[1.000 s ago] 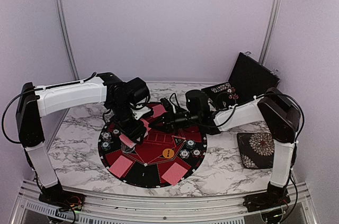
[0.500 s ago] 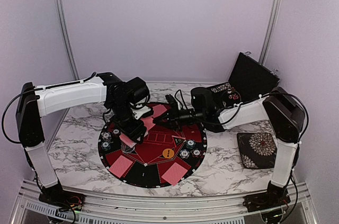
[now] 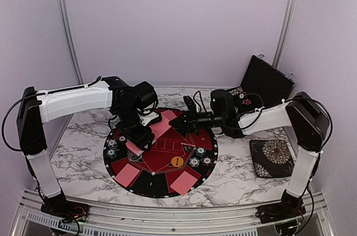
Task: Distribute texas hold em gaming equipment
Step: Distribute the poker card in the big blind area.
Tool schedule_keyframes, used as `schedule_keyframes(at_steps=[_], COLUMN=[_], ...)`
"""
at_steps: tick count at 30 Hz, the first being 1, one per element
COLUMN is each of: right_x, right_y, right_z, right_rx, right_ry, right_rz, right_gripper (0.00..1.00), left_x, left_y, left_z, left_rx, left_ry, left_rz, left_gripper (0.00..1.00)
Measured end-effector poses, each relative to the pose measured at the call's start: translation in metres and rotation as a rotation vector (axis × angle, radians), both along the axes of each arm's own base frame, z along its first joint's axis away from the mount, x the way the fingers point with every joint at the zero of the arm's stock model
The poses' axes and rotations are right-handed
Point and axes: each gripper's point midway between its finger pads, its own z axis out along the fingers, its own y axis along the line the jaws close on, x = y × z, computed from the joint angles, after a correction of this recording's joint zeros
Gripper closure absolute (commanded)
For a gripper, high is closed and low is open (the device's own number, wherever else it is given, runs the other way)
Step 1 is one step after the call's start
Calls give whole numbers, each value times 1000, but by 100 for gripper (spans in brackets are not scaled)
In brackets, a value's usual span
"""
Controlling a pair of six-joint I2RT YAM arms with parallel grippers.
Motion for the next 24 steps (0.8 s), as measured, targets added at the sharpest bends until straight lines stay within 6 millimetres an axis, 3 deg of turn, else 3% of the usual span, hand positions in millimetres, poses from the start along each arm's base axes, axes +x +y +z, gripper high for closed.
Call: schedule_keyframes(at_steps=[16,24], right_x=[0,-25], right_y=[-38,-62], right_z=[5,-3], right_rx=[6,-36], right_ry=[8,20], right_rz=[-45,-39], right_gripper=[100,100], left_x=[5,9], left_y=[3,7], left_z=[-1,-2], left_rx=[-3,-3], left_ry=[-2,-2], left_rz=[17,30], left_gripper=[55,55])
